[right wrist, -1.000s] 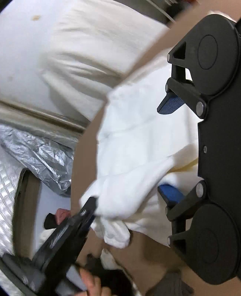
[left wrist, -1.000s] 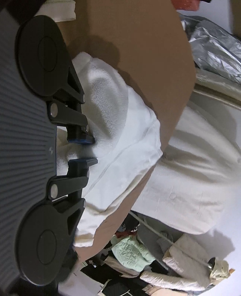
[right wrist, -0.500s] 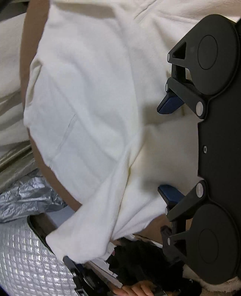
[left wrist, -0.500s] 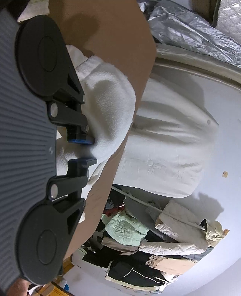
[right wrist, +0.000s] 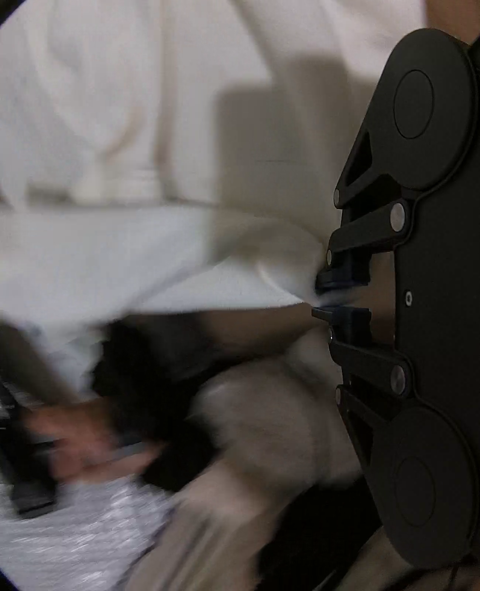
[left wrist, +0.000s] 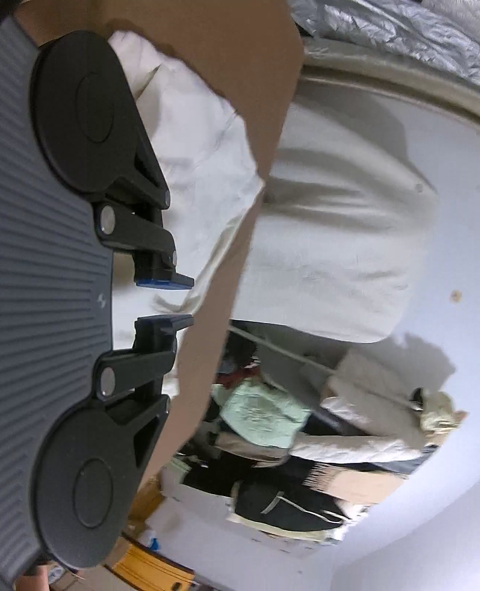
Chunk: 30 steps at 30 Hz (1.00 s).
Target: Fold clothes
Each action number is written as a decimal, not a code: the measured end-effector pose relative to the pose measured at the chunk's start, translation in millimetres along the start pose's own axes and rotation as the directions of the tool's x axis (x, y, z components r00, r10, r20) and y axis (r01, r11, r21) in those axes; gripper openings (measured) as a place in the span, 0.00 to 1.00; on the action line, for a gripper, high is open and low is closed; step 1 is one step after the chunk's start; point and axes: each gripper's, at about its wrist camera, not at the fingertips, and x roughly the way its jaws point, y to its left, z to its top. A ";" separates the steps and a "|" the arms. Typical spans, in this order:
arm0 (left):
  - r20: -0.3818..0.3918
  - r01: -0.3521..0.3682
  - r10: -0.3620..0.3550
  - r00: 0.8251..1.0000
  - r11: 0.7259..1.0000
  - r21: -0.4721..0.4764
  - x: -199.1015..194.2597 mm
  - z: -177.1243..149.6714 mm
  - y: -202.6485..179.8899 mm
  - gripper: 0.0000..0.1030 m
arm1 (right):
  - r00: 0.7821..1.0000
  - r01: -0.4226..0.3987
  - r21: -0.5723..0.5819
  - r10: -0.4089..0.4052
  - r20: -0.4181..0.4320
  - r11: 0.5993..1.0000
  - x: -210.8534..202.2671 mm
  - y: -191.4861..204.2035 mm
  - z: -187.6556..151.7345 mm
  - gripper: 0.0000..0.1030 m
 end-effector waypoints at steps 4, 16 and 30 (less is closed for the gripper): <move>-0.210 -0.151 0.149 0.966 0.989 0.008 45.4 -19.7 1.7 0.14 | 0.999 0.041 0.019 -0.041 0.015 0.999 -9.7 -3.6 -2.9 0.16; -0.453 -0.208 0.059 0.889 0.936 -0.285 79.3 -63.4 36.5 0.48 | 0.847 0.523 -0.163 -0.490 0.206 0.836 -58.6 -19.7 61.9 0.48; -0.307 -0.251 0.183 0.934 0.948 -0.197 48.0 -60.6 17.1 0.15 | 0.814 0.574 -0.483 -0.525 0.250 0.661 13.1 0.1 96.9 0.13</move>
